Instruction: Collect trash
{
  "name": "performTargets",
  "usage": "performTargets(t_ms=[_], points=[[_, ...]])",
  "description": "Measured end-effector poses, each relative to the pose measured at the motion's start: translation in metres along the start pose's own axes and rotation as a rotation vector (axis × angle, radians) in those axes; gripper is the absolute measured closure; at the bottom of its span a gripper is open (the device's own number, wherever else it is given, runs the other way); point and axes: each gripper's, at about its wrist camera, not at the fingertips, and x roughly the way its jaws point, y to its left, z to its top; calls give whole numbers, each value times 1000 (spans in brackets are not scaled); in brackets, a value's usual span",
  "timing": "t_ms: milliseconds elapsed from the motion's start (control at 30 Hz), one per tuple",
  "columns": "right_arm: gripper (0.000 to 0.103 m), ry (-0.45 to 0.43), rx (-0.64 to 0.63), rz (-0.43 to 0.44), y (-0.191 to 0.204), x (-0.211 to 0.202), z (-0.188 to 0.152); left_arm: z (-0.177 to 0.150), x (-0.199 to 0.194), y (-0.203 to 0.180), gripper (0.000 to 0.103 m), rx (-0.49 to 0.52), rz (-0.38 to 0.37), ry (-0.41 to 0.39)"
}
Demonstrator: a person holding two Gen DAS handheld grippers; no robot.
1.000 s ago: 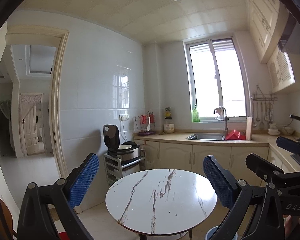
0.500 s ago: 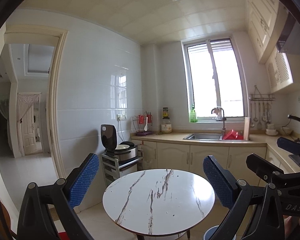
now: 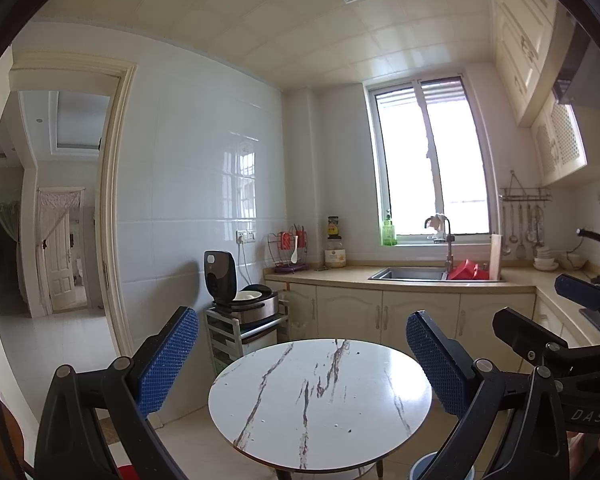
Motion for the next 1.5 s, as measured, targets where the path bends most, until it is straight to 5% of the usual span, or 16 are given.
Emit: performTargets(t_ms=[1500], points=[[0,14,7,0,2,1,2,0,11,48,1,14,-17,10]])
